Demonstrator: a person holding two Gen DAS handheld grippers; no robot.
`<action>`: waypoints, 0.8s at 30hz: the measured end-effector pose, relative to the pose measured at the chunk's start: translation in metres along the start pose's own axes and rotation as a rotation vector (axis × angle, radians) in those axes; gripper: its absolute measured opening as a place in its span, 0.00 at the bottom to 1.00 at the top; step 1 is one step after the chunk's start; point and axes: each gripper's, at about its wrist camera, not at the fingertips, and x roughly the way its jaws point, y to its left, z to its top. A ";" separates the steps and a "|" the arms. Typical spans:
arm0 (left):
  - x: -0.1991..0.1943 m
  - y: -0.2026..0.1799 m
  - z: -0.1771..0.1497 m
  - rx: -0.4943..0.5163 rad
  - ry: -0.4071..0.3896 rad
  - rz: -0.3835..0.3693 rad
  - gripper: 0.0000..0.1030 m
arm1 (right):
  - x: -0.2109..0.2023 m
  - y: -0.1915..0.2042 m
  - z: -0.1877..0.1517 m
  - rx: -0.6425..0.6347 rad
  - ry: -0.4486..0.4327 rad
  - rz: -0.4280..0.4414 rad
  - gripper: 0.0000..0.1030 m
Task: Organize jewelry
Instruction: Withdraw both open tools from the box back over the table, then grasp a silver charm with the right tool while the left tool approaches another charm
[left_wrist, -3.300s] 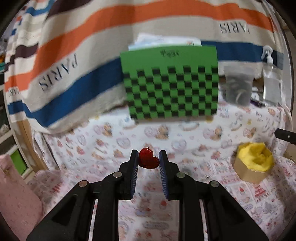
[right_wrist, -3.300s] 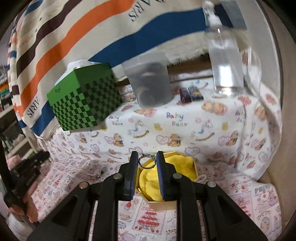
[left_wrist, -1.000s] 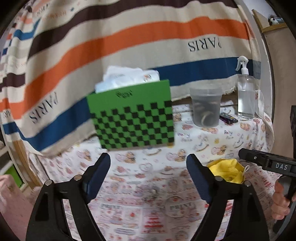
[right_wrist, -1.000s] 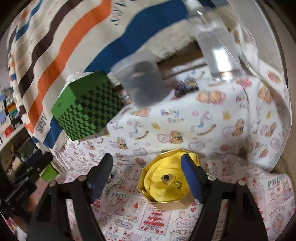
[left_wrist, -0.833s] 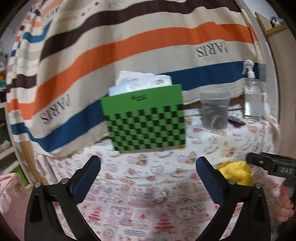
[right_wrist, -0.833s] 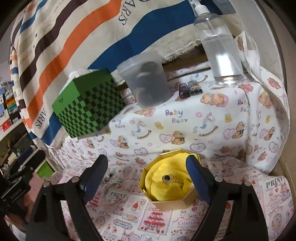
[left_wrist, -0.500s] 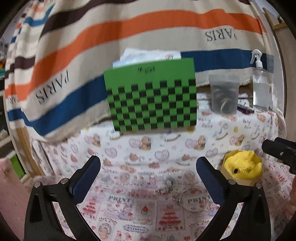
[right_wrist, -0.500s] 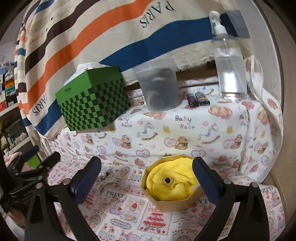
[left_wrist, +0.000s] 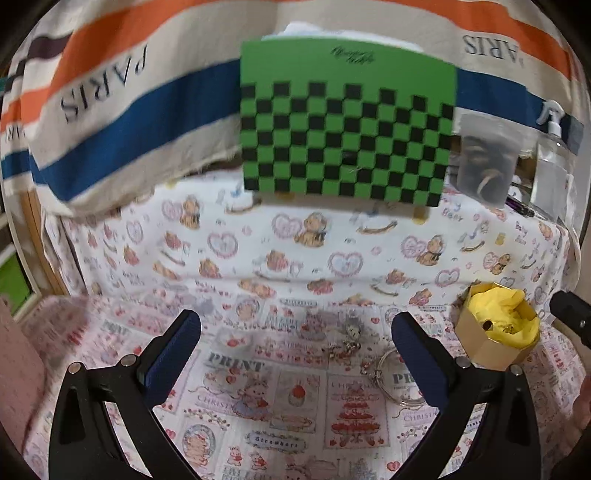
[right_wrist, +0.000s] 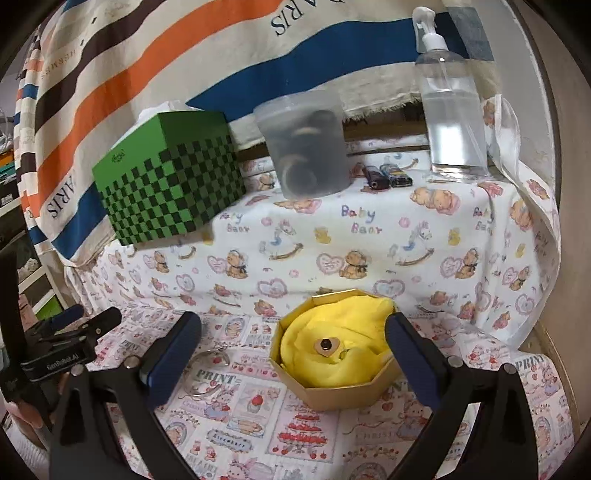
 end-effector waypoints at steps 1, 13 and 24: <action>0.001 0.002 0.000 -0.008 0.007 -0.003 0.99 | 0.000 0.000 0.000 0.000 0.002 0.000 0.97; -0.019 0.036 0.016 -0.024 -0.095 0.101 0.97 | -0.009 0.022 -0.003 -0.118 -0.014 0.074 0.97; 0.004 0.081 0.017 -0.162 -0.006 0.102 0.97 | 0.041 0.091 0.012 -0.147 0.218 0.095 0.86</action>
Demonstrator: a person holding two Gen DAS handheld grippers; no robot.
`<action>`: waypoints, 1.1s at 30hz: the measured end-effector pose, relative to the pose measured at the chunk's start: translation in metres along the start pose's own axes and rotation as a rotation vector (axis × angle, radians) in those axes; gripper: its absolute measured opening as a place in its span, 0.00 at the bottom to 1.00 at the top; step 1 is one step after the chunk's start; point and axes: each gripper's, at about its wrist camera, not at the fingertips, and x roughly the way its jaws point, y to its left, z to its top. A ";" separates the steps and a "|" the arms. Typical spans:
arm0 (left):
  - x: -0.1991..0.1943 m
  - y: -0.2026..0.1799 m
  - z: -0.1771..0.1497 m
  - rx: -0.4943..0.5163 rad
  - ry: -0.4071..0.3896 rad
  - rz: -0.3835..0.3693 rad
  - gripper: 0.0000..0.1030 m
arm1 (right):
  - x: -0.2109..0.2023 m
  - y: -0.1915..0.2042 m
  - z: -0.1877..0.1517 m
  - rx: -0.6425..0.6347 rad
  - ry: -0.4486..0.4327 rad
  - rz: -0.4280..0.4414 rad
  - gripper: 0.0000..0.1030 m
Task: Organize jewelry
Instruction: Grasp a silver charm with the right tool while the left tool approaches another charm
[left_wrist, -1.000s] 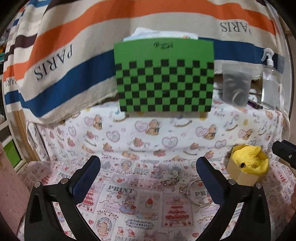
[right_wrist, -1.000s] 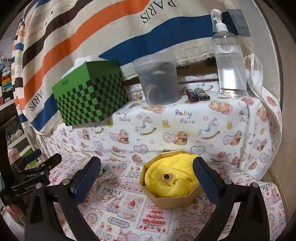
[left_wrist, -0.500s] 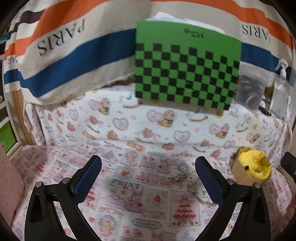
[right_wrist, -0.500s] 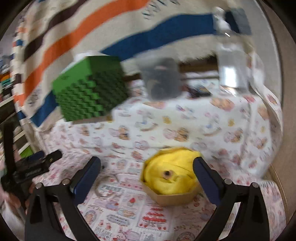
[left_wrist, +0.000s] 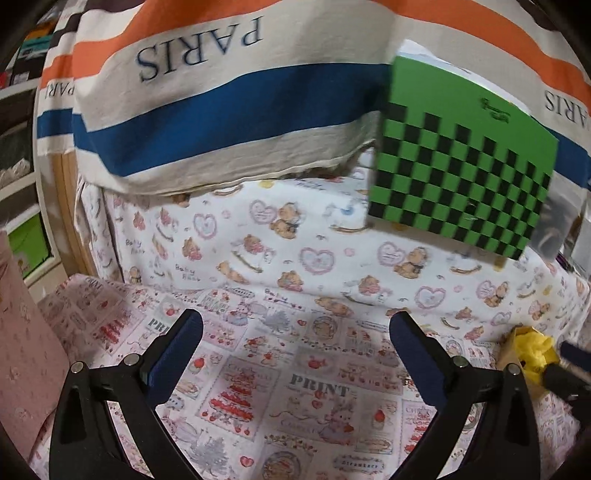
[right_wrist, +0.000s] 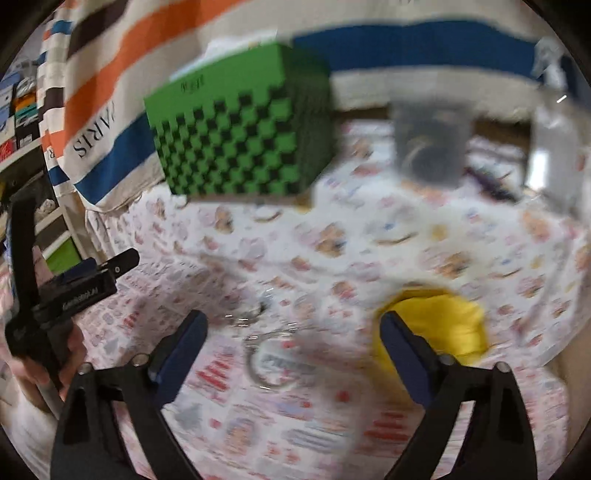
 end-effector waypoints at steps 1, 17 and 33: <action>0.001 0.002 0.000 -0.008 0.002 0.001 0.97 | 0.013 0.005 0.003 0.014 0.041 0.012 0.84; 0.002 0.014 0.004 -0.063 0.046 -0.011 0.97 | 0.125 0.027 0.001 0.110 0.294 0.055 0.25; 0.008 0.000 0.001 -0.024 0.057 -0.033 0.93 | 0.104 0.020 -0.001 0.091 0.220 0.048 0.07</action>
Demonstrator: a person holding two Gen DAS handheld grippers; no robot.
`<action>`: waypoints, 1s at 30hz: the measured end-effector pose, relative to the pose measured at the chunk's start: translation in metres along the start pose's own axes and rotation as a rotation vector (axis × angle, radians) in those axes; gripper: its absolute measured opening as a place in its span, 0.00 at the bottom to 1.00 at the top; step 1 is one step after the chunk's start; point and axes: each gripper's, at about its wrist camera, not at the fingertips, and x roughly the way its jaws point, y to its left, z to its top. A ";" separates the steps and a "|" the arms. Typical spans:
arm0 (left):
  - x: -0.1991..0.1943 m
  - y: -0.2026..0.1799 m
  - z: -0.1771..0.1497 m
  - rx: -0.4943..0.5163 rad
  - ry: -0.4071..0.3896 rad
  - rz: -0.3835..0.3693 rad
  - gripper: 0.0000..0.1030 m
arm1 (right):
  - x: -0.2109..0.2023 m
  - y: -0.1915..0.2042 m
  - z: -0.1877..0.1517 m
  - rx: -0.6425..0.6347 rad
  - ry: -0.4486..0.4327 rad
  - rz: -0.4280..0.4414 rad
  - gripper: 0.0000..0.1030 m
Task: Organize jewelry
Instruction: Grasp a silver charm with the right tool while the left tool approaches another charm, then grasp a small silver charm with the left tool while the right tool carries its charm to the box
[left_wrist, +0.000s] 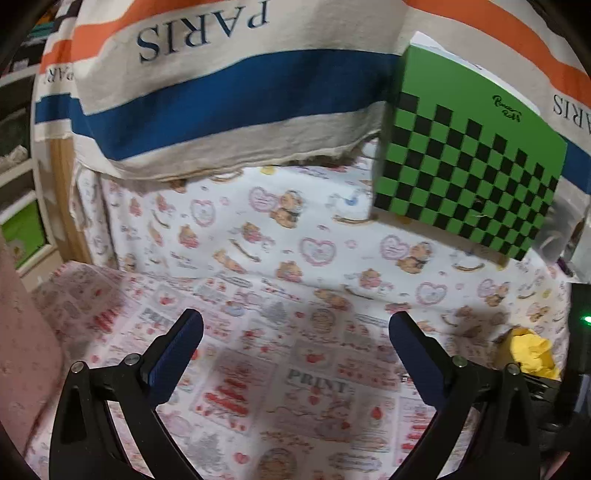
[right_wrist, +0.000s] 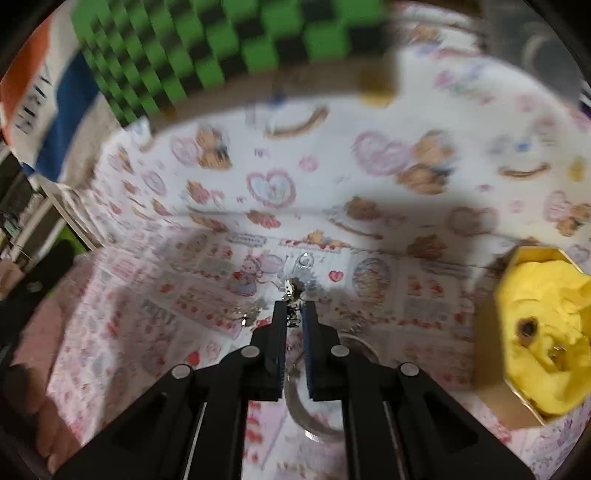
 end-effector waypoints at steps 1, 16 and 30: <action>0.003 -0.003 0.002 0.013 0.011 -0.010 0.91 | -0.011 -0.003 -0.003 0.001 -0.022 0.011 0.07; 0.039 -0.060 -0.012 0.104 0.311 -0.204 0.17 | -0.121 -0.043 -0.043 -0.058 -0.396 -0.229 0.07; 0.071 -0.096 -0.026 0.163 0.405 -0.102 0.29 | -0.145 -0.095 -0.036 0.091 -0.448 -0.272 0.07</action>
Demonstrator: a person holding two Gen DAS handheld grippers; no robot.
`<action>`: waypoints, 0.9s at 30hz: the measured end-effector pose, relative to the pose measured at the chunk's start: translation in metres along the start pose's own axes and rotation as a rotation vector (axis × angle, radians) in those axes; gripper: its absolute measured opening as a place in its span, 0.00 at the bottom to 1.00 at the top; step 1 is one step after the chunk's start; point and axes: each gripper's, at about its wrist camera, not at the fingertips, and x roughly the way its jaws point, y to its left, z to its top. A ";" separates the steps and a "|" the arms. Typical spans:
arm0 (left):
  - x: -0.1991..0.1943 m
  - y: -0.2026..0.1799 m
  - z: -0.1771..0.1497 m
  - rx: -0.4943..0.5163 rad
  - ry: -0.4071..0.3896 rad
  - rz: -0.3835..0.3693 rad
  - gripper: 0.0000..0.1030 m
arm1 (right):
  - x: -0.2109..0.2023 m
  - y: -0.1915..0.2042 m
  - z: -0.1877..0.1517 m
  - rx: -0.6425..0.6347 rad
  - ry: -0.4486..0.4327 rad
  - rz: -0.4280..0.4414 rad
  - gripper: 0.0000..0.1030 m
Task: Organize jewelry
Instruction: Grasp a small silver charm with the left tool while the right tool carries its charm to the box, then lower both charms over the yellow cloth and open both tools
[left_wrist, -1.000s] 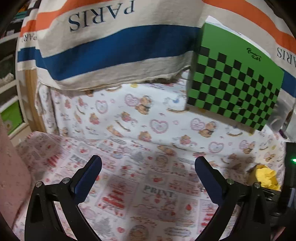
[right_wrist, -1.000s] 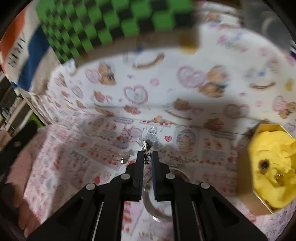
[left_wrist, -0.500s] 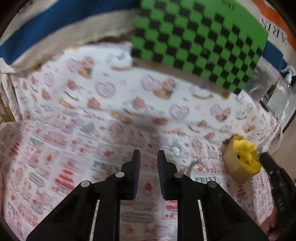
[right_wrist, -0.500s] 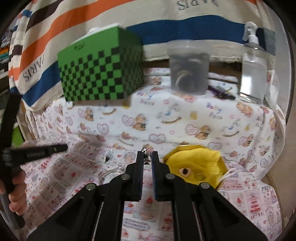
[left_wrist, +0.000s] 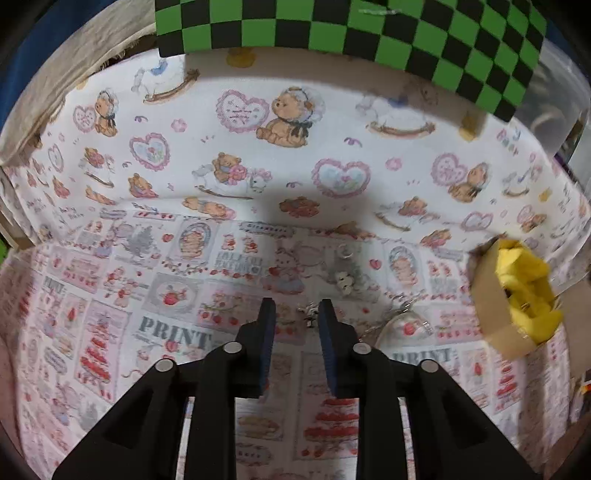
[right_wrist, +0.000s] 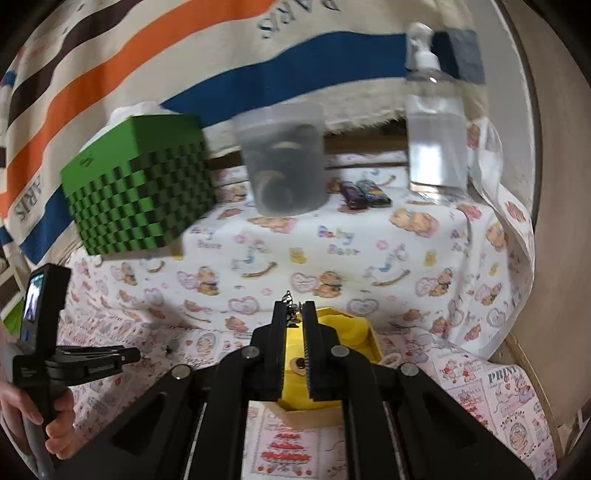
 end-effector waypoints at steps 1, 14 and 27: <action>-0.001 0.000 0.001 -0.007 -0.003 -0.007 0.31 | 0.002 -0.004 0.000 0.013 0.005 -0.003 0.07; 0.006 -0.016 -0.003 0.023 -0.002 0.029 0.10 | 0.007 -0.019 0.000 0.054 0.017 0.006 0.07; -0.109 -0.032 -0.016 0.080 -0.255 -0.110 0.10 | -0.011 -0.039 0.009 0.185 -0.024 0.162 0.07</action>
